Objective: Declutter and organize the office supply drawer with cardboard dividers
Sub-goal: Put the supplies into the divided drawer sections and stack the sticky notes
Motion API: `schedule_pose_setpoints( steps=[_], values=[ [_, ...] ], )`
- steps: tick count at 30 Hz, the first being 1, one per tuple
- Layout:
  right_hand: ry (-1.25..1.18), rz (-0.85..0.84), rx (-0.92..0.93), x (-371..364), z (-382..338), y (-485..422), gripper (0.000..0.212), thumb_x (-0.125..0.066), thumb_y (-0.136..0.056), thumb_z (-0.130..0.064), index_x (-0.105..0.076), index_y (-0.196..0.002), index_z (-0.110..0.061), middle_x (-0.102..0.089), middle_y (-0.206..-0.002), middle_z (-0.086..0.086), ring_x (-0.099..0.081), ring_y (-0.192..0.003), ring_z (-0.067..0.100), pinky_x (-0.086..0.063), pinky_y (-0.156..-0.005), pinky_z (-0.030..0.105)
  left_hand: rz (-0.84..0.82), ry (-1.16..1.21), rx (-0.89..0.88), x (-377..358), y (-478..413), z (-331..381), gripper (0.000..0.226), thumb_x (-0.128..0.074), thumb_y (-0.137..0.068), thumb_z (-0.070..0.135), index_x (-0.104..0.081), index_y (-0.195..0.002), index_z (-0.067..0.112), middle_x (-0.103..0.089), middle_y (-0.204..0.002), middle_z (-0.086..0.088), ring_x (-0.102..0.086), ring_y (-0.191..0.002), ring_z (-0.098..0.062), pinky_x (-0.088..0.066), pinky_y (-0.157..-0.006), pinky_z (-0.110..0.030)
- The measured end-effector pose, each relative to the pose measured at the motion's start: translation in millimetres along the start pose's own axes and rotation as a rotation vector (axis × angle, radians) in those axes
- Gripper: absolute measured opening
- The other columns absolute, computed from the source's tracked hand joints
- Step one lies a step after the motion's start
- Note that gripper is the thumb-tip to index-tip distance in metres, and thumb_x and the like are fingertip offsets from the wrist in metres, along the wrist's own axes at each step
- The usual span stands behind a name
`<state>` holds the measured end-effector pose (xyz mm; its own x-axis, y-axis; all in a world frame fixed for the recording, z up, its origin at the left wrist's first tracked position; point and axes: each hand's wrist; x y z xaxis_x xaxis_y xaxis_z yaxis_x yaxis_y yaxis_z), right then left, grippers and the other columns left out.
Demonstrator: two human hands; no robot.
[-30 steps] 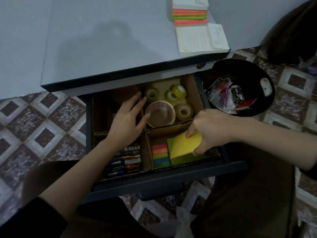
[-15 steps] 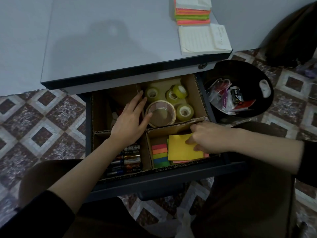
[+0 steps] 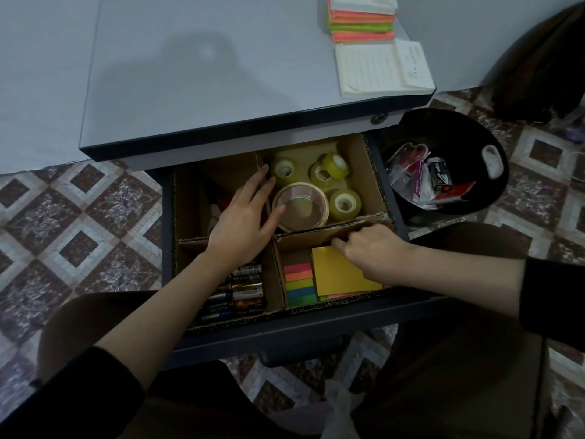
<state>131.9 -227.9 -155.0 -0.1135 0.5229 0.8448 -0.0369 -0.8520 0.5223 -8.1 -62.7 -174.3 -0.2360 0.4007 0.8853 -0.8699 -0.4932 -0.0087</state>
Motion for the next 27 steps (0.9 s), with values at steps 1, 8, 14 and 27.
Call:
schedule_pose_setpoints(
  steps=[1, 8, 14, 27],
  values=[
    [-0.017, -0.012, -0.013, 0.4, -1.0, -1.0, 0.044, -0.046, -0.087, 0.003, -0.041, -0.129, -0.007, -0.061, -0.112, 0.009, -0.061, -0.102, 0.027, -0.036, -0.065, 0.031, 0.0, 0.002, -0.001, -0.2, 0.0, -0.1, 0.056, -0.04, -0.096, 0.04, -0.032, -0.144, 0.012, -0.017, -0.155, -0.001, -0.026, -0.139, -0.02, -0.033, -0.107, -0.037],
    [-0.15, -0.07, -0.11, 6.3, -5.9, -2.0, 0.028, -0.045, -0.086, 0.007, -0.059, -0.108, -0.004, -0.06, -0.113, 0.013, -0.059, -0.104, 0.029, -0.039, -0.068, 0.031, 0.004, 0.007, -0.007, -0.8, 0.0, -0.7, 0.055, -0.04, -0.096, 0.04, -0.033, -0.143, 0.011, -0.019, -0.155, -0.001, -0.027, -0.138, -0.02, -0.034, -0.105, -0.037],
    [-0.186, 0.024, -0.15, 18.6, -7.5, 1.6, 0.02, -0.046, -0.087, 0.004, -0.059, -0.095, -0.008, -0.061, -0.1, 0.01, -0.06, -0.095, 0.028, -0.036, -0.059, 0.03, 0.002, 0.008, -0.011, -0.9, -0.5, -2.5, 0.056, -0.04, -0.096, 0.041, -0.032, -0.144, 0.012, -0.018, -0.155, 0.0, -0.027, -0.138, -0.019, -0.034, -0.105, -0.035],
    [-0.527, -0.045, -0.016, 35.1, 4.4, 12.3, 0.033, -0.051, -0.082, 0.007, -0.069, -0.104, -0.012, -0.054, -0.091, 0.002, -0.054, -0.082, 0.016, -0.042, -0.067, 0.021, 0.017, 0.006, -0.005, -4.4, -0.8, -2.8, 0.055, -0.043, -0.095, 0.04, -0.035, -0.142, 0.012, -0.02, -0.154, 0.001, -0.03, -0.137, -0.02, -0.038, -0.103, -0.038]
  ],
)
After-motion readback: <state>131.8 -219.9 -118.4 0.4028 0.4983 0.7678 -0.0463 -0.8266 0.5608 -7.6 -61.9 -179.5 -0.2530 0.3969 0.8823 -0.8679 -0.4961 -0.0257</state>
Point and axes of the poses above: each hand's wrist, its own y-axis away from the middle knuckle, its own x-axis out of the back of the hand, z = x × y
